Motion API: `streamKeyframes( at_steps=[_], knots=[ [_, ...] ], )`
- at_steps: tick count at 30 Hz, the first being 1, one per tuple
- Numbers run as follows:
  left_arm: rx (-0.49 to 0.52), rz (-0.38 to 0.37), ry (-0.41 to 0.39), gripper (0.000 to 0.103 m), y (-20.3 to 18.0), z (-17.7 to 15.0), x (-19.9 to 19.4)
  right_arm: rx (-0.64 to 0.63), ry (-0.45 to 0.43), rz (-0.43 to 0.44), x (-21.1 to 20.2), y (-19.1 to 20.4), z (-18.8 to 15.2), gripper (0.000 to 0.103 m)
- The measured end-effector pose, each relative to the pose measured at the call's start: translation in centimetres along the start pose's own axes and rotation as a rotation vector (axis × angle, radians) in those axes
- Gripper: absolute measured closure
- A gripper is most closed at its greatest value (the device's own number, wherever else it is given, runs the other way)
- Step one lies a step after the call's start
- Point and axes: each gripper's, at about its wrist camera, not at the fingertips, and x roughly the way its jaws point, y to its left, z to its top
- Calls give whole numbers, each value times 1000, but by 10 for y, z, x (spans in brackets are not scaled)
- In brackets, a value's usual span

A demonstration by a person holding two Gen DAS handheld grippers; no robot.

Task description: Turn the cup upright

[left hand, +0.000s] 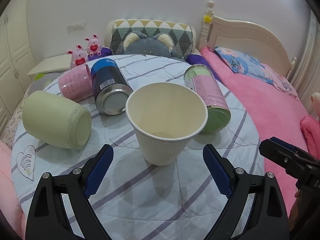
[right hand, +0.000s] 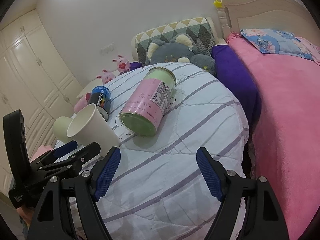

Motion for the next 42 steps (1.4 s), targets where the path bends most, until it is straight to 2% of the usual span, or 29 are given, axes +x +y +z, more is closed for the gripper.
streamKeyframes(
  at_steps=[11,15,18,25,34,42],
  knots=[
    [52,11,-123,5,9,-9,-47,-40,-86,-12,-30,28,-13,23],
    [71,11,-180,4,14,-16,-65,-53,-109,-9,-38,41,-24,23],
    [75,-21,-224,4,18,-22,-76,-70,-140,-10,-44,51,-34,22],
    [110,-6,-345,2,28,-45,-99,-103,-206,-9,-55,70,-57,19],
    [110,25,-456,0,42,-68,-111,-120,-291,-51,-58,81,-84,19],
    [128,41,-492,0,48,-83,-108,-139,-363,-110,-61,86,-104,19]
  ],
)
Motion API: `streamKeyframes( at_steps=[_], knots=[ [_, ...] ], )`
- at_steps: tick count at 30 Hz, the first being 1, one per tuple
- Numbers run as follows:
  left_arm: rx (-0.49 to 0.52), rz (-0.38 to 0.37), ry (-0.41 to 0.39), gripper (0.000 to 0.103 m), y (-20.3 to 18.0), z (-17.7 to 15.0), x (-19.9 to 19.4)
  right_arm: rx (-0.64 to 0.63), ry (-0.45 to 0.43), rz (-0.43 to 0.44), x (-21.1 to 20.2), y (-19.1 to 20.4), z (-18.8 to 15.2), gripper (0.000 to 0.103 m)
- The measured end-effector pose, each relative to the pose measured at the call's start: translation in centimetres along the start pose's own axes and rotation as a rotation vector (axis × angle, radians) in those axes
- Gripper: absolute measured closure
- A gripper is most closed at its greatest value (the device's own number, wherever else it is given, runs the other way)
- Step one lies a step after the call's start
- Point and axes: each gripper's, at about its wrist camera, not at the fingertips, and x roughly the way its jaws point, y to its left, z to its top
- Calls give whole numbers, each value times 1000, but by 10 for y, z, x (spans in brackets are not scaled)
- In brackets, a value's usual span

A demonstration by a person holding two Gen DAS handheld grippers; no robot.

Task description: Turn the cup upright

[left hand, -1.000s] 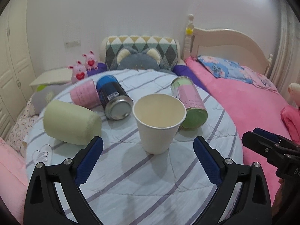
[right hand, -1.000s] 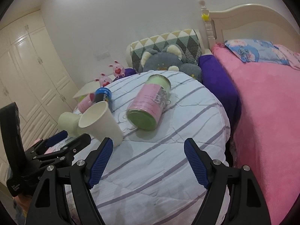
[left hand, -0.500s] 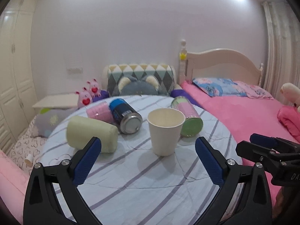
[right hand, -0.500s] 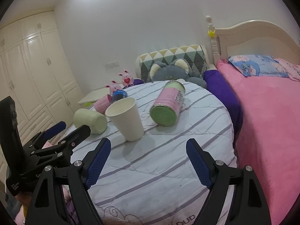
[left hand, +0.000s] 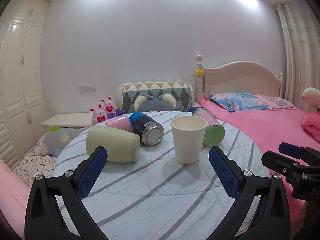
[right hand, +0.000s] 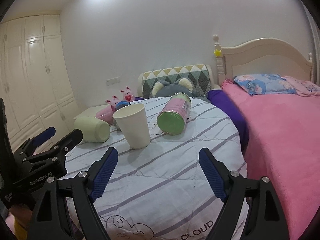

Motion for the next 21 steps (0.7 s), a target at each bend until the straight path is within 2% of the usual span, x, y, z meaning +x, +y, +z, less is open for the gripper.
streamKeyframes(
  at_steps=[11,21],
  knots=[
    [-15,29,-63,0,2,-11,-6,-36,-44,-49,-2,3,-14,19],
    [-12,32,-74,0,2,-11,-12,-68,-65,-67,-3,10,-15,18]
  ],
)
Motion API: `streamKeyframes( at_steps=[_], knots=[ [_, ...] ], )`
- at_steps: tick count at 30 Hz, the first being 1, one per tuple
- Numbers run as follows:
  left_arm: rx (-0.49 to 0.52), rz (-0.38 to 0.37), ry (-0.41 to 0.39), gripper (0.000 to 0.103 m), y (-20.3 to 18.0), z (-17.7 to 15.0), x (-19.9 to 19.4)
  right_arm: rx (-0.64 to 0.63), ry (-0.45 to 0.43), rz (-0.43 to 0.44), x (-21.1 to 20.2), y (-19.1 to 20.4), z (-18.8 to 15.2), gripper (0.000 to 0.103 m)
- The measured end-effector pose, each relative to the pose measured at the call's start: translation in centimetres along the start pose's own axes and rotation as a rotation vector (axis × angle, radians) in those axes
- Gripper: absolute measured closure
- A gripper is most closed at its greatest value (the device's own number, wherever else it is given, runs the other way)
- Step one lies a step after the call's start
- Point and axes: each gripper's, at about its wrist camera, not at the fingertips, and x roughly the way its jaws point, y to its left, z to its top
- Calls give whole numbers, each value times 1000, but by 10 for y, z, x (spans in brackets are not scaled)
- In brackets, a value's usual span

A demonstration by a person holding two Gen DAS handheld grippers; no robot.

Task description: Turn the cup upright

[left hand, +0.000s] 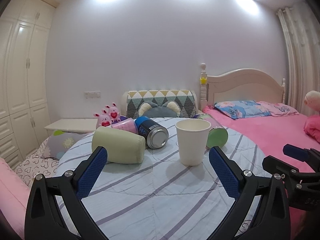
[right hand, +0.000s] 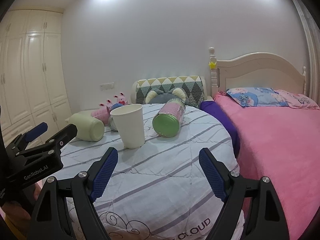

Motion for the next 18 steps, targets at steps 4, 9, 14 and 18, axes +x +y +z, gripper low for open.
streamKeyframes(
  at_steps=[4,9,14,18],
  knots=[
    [3,1,-1,0,0,0,-2,0,6,1,1,1,-1,18],
    [8,-2,3,0,-1,0,-2,-2,7,-5,1,0,-1,18],
    [13,1,3,0,-2,-1,-4,0,13,-7,2,-1,-2,18],
    [14,4,0,0,-1,0,-4,-6,13,-7,2,-1,-1,18]
  ],
)
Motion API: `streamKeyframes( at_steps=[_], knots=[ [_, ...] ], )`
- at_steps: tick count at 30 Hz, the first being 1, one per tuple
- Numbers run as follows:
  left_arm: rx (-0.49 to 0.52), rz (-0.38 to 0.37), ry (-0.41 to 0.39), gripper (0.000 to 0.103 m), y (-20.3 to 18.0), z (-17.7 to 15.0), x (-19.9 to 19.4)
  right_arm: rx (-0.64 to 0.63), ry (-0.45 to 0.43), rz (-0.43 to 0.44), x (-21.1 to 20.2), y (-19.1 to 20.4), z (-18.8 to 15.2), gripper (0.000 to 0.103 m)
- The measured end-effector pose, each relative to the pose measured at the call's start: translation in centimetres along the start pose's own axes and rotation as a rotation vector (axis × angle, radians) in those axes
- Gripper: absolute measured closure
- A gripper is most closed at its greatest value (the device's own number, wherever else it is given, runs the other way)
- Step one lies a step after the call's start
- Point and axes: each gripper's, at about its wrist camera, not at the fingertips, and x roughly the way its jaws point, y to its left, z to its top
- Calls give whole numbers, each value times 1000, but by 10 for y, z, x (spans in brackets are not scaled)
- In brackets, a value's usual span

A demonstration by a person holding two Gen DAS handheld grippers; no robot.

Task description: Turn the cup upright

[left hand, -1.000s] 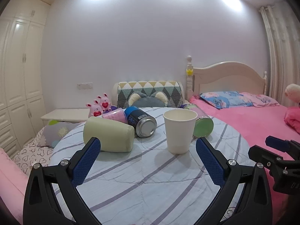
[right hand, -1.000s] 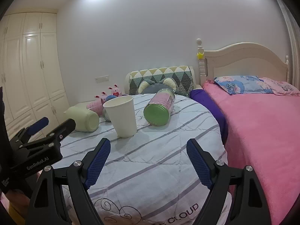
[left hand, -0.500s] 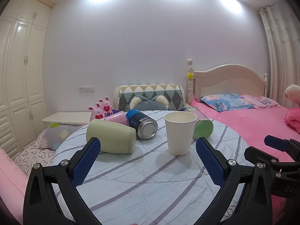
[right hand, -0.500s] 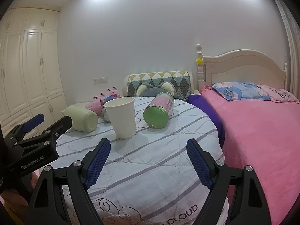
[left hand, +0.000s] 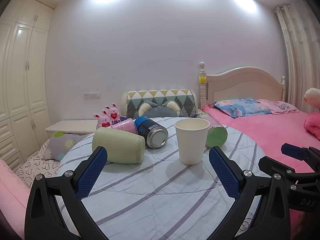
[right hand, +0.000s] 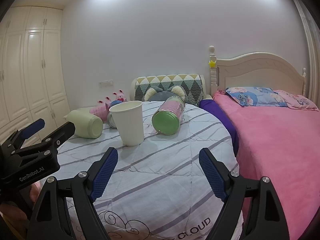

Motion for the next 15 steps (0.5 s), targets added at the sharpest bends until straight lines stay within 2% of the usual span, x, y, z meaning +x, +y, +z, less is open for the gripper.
streamKeyframes(
  at_steps=[15],
  knots=[
    [-2,8,-7,0,3,1,-1,-5,1,-1,1,1,1,18]
  ],
)
